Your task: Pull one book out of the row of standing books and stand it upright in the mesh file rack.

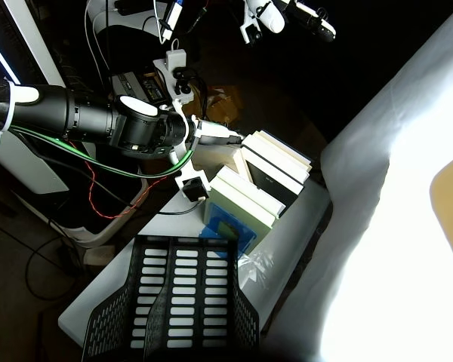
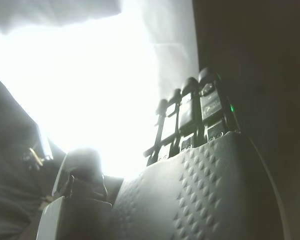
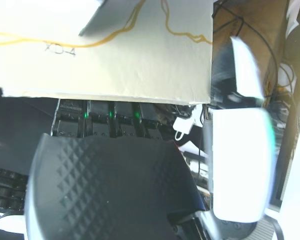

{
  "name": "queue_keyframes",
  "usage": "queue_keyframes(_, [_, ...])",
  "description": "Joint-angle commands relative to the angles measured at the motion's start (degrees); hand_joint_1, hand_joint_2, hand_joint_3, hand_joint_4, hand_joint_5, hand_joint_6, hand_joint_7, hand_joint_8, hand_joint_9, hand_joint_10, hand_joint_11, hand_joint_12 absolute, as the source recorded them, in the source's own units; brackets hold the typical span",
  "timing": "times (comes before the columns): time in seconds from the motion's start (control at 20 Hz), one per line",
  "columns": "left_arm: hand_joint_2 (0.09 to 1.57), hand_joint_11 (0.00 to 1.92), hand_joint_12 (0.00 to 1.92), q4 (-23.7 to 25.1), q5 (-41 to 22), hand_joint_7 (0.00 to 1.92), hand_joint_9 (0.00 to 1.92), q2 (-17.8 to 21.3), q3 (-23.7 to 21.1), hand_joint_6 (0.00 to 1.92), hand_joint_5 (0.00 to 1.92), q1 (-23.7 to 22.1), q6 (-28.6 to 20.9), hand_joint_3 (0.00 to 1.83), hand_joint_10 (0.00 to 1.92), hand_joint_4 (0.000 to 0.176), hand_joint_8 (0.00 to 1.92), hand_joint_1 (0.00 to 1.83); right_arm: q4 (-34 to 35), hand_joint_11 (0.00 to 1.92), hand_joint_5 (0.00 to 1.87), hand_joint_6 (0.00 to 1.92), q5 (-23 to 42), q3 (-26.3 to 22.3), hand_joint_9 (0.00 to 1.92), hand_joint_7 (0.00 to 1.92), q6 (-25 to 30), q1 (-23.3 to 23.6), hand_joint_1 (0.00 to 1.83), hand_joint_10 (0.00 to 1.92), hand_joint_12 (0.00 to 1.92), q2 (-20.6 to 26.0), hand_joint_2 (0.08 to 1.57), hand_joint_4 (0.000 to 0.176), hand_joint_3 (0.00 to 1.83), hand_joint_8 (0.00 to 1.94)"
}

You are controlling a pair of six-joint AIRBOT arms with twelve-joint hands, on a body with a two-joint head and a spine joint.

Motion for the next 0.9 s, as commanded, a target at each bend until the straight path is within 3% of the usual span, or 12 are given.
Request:
queue_keyframes(0.0, [1.38, 0.00, 0.00, -1.2, -7.9, 0.00, 0.00, 0.8, 0.1, 0.00, 0.00, 0.1, -0.2, 0.00, 0.00, 0.000, 0.00, 0.00, 0.8, 0.00, 0.46, 0.14, -0.7, 0.1, 0.31, 0.65, -0.1, -0.4, 1.05, 0.71, 1.30, 0.4, 1.08, 0.000, 0.01, 0.05])
queue_keyframes(0.05, [1.38, 0.00, 0.00, -1.2, -8.1, 0.00, 0.00, 0.9, 0.1, 0.00, 0.00, 0.1, -0.2, 0.00, 0.00, 0.000, 0.00, 0.00, 0.8, 0.07, 0.63, 0.21, -0.7, 0.2, 0.50, 0.86, -0.1, -0.5, 1.17, 0.83, 1.62, 0.4, 1.07, 0.000, 0.01, 0.12])
queue_keyframes(0.1, [1.39, 0.00, 0.00, -1.2, -8.1, 0.00, 0.00, 0.9, 0.1, 0.00, 0.00, 0.1, -0.2, 0.00, 0.00, 0.000, 0.00, 0.00, 0.8, 0.17, 0.70, 0.27, -0.7, 0.3, 0.59, 0.90, -0.1, -0.6, 1.31, 1.03, 1.80, 0.3, 1.12, 0.000, 0.01, 0.92])
queue_keyframes(0.15, [1.38, 0.00, 0.00, -1.2, -8.2, 0.00, 0.00, 0.9, 0.0, 0.00, 0.00, 0.1, -0.2, 0.00, 0.00, 0.000, 0.00, 0.00, 0.9, 0.44, 0.77, 0.91, -0.7, 0.4, 0.80, 1.01, -0.1, -0.6, 1.36, 1.28, 1.78, 0.2, 1.13, 0.000, 0.00, 0.97])
queue_keyframes(0.2, [1.39, 0.00, 0.00, -1.4, -8.3, 0.00, 0.00, 1.0, 0.0, 0.00, 0.00, 0.2, -0.2, 0.00, 0.00, 0.000, 0.00, 0.00, 1.1, 0.49, 0.72, 1.13, -0.7, 0.5, 0.77, 0.96, -0.1, -0.7, 1.36, 1.41, 1.82, 0.1, 1.17, 0.000, 0.01, 1.13])
queue_keyframes(0.25, [1.38, 0.00, 0.00, -1.4, -8.3, 0.00, 0.00, 1.0, 0.0, 0.00, 0.00, 0.3, -0.2, 0.00, 0.00, 0.000, 0.00, 0.00, 1.2, 0.60, 0.84, 1.12, -0.7, 0.5, 0.90, 1.03, -0.1, -0.7, 1.25, 1.24, 1.77, 0.1, 1.14, 0.000, 0.00, 1.05])
queue_keyframes(0.4, [1.38, 0.00, 0.00, -1.7, -8.7, 0.00, 0.00, 0.9, -0.1, 0.00, 0.00, 0.5, -0.2, 0.00, 0.00, 0.000, 0.00, 0.00, 1.2, 0.61, 0.93, 0.93, -0.7, 0.9, 0.89, 1.09, -0.1, -0.9, 1.35, 1.24, 1.80, -0.2, 1.12, 0.000, 0.00, 1.03])
queue_keyframes(0.5, [1.38, 0.00, 0.00, -1.8, -8.9, 0.00, 0.00, 1.0, -0.2, 0.00, 0.00, 0.6, -0.2, 0.00, 0.00, 0.000, 0.00, 0.00, 1.2, 0.50, 0.88, 1.10, -0.7, 1.3, 0.83, 1.05, -0.1, -1.1, 1.35, 1.28, 1.84, -0.2, 1.13, 0.000, 0.00, 0.99])
queue_keyframes(0.55, [1.38, 0.00, 0.00, -1.8, -8.9, 0.00, 0.00, 1.0, -0.2, 0.00, 0.00, 0.6, -0.2, 0.00, 0.00, 0.000, 0.00, 0.00, 1.2, 0.61, 0.94, 0.97, -0.7, 1.4, 0.87, 1.10, -0.1, -1.2, 1.38, 1.24, 1.77, -0.2, 1.11, 0.000, 0.00, 0.93])
queue_keyframes(0.65, [1.38, 0.00, 0.00, -1.9, -9.0, 0.00, 0.00, 1.0, -0.2, 0.00, 0.00, 0.8, -0.2, 0.00, 0.00, 0.000, 0.00, 0.00, 1.2, 0.53, 0.90, 1.14, -0.7, 1.6, 0.87, 1.02, 0.0, -1.2, 1.22, 1.17, 1.78, -0.2, 1.14, 0.003, 0.00, 1.01])
queue_keyframes(0.7, [1.38, 0.00, 0.00, -2.0, -9.2, 0.00, 0.00, 1.0, -0.3, 0.00, 0.00, 0.8, -0.2, 0.00, 0.00, 0.000, 0.00, 0.00, 1.2, 0.62, 0.95, 1.06, -0.7, 1.7, 0.95, 1.08, 0.0, -1.2, 1.23, 1.10, 1.71, -0.2, 1.12, 0.005, 0.00, 0.91])
queue_keyframes(0.85, [1.38, 0.00, 0.00, -2.1, -9.3, 0.00, 0.00, 1.0, -0.4, 0.00, 0.00, 1.1, -0.2, 0.00, 0.00, 0.002, 0.00, 0.00, -1.5, 0.50, 0.90, 1.07, -0.4, 2.0, 0.90, 1.05, 3.6, -1.2, 1.22, 1.03, 1.72, -0.2, 1.13, 0.000, 0.00, 1.01])
